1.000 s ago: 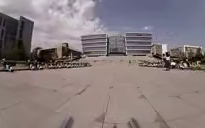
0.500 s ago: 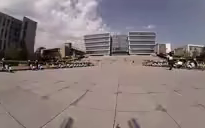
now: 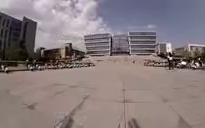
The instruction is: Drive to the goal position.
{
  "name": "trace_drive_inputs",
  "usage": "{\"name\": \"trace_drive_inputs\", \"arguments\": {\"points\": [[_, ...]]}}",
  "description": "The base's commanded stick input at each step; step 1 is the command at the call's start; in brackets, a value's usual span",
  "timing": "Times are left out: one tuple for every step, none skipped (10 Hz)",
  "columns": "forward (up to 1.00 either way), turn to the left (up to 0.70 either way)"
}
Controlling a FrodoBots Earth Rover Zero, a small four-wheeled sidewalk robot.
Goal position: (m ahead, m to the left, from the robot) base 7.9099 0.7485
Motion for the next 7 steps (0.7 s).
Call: {"name": "trace_drive_inputs", "arguments": {"points": [[0.97, 0.02], [0.97, 0.02], [0.97, 0.02], [0.96, 0.02], [0.96, 0.08], [0.96, 0.15], [0.96, 0.30]]}}
